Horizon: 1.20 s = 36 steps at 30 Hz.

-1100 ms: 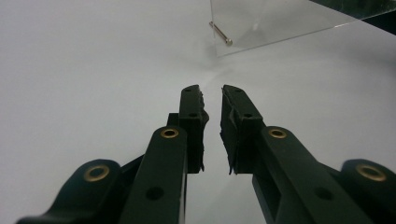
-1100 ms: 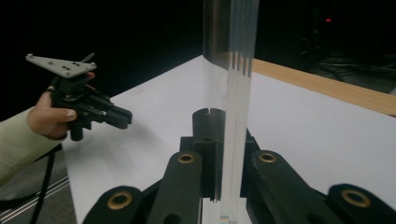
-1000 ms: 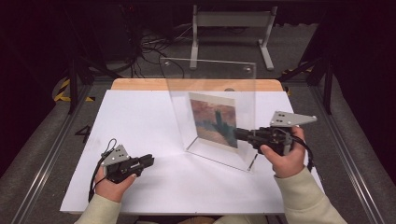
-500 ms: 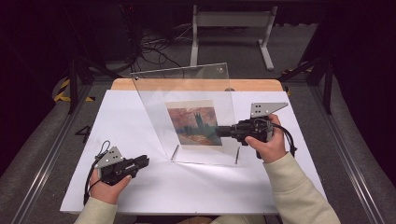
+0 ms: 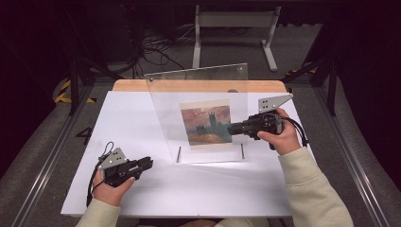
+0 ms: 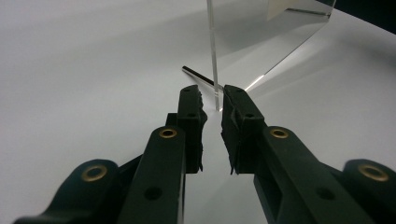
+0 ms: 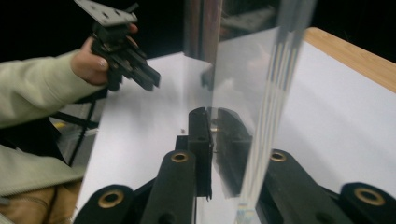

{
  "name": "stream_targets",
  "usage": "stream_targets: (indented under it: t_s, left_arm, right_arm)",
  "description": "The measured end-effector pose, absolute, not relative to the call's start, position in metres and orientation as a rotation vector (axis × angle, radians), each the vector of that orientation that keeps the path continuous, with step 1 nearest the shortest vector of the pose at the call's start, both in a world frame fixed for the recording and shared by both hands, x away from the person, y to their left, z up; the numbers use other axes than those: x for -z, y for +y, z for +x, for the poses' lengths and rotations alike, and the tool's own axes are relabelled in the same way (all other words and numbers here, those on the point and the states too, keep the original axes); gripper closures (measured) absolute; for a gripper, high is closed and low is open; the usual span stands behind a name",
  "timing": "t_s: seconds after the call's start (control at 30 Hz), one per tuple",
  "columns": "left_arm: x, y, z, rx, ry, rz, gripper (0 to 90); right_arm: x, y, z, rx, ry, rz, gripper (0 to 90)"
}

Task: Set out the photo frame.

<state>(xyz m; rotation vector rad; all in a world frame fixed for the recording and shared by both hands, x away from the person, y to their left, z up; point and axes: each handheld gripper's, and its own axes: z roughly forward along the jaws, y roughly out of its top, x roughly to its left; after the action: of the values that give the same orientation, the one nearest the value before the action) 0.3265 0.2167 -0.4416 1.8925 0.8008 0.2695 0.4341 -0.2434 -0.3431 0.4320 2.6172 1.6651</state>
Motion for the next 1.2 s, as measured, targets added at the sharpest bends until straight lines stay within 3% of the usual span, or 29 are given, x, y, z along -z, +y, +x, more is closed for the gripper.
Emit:
stream_targets:
  t_s: [0.83, 1.07, 1.2]
  left_arm:
    - [0.442, 0.213, 0.329, -0.267, 0.788, 1.898, 75.9]
    - [0.441, 0.212, 0.33, -0.281, 0.793, 1.89, 62.5]
    - [0.437, 0.212, 0.326, -0.319, 0.792, 1.88, 50.2]
  right_arm:
    - [0.357, -0.272, 0.431, -1.589, 2.578, 0.482, 71.8]
    - [0.354, -0.288, 0.411, -1.596, 2.429, 0.577, 39.3]
    - [0.351, -0.301, 0.392, -1.588, 2.334, 0.631, 32.4]
